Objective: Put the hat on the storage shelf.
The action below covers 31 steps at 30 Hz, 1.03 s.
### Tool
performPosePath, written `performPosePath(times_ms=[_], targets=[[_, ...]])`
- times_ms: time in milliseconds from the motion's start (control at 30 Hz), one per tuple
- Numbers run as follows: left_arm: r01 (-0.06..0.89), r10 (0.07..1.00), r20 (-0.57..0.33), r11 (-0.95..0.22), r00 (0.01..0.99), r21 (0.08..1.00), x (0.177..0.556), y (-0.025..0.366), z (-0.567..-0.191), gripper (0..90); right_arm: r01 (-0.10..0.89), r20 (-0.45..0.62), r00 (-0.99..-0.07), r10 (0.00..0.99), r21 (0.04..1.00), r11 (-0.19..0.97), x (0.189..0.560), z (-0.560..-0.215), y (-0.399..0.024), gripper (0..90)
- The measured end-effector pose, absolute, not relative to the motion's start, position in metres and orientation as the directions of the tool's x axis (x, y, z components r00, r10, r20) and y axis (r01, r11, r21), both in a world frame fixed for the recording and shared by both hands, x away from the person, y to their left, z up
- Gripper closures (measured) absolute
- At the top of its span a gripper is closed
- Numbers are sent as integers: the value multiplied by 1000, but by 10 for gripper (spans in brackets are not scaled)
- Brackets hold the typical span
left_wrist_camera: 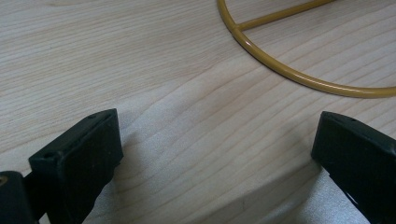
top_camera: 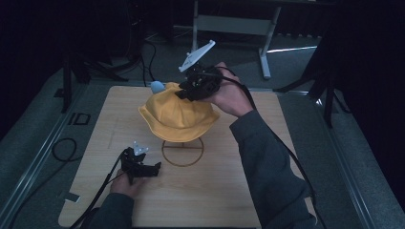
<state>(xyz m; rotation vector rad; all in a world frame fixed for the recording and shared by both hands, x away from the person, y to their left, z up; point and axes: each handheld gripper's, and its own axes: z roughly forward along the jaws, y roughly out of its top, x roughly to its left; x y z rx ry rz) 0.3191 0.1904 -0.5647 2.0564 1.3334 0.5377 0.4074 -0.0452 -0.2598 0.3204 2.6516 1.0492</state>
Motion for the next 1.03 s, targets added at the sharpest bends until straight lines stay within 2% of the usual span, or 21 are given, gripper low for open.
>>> performPosePath(times_ms=[167,300,400,600,800,1033], targets=[[660,914,3,-297,407,690,319,190,-565,19,98,-179,-931,317,715,693,405,-253,-52,676],[661,913,3,-297,408,689,319,190,-565,19,101,-187,-924,334,724,682,404,-252,-54,821],[658,916,1,-289,401,695,319,190,-565,19,115,-199,-916,349,702,703,406,-257,-51,849],[658,917,0,-287,400,696,319,190,-565,19,145,-207,-912,353,644,751,412,-274,-51,846],[657,918,-1,-284,398,698,319,190,-565,19,153,-201,-903,379,674,722,411,-273,-65,767],[657,917,-1,-284,398,698,319,190,-565,19,156,-199,-899,391,689,708,409,-269,-73,741]])
